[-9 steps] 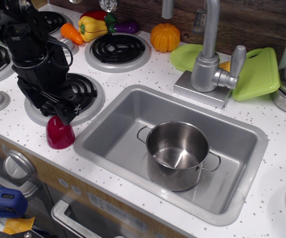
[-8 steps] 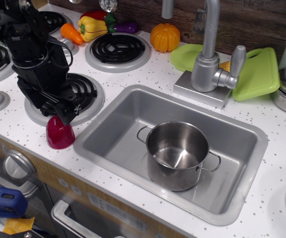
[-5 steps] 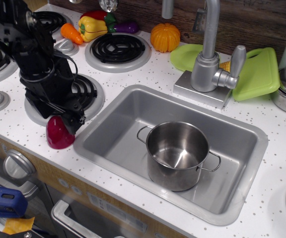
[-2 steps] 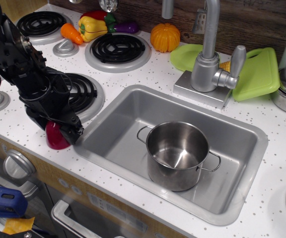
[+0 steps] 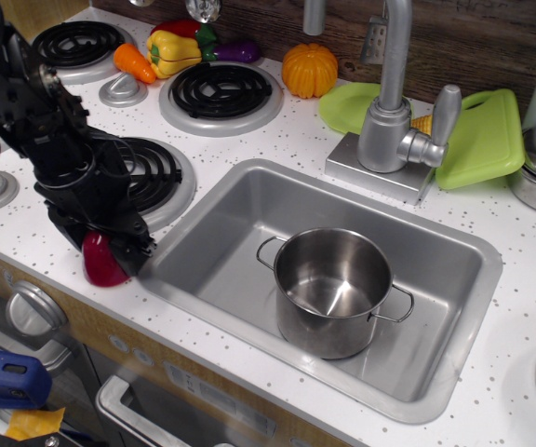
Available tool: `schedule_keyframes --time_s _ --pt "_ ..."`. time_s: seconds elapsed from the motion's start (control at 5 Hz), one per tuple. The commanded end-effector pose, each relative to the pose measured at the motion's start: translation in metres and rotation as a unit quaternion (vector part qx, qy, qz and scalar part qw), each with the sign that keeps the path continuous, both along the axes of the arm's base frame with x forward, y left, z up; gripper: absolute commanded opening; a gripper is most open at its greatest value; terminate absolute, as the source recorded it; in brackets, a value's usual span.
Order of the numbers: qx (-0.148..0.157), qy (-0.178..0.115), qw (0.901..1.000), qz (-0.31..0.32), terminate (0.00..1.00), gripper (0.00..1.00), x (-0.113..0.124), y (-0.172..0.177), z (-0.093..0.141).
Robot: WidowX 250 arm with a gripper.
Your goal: Put sweet potato in pot which is in sink
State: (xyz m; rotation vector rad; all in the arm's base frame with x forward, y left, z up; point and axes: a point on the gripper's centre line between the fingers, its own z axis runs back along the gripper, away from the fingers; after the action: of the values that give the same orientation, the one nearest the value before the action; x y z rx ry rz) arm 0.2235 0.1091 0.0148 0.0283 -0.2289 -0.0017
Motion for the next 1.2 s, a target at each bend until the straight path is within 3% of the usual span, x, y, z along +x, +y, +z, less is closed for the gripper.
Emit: schedule_keyframes --time_s 0.0,0.2,0.8,1.0 --pt "0.018 -0.046 0.9988 -0.002 0.0 0.0 0.019 -0.025 0.044" --pt "0.015 -0.068 0.9975 0.011 0.0 0.0 0.034 -0.059 0.059" --pt "-0.015 -0.111 0.9937 0.005 0.0 0.0 0.092 -0.121 0.043" --pt "-0.038 -0.124 0.9914 0.012 0.0 0.0 0.104 -0.137 0.034"
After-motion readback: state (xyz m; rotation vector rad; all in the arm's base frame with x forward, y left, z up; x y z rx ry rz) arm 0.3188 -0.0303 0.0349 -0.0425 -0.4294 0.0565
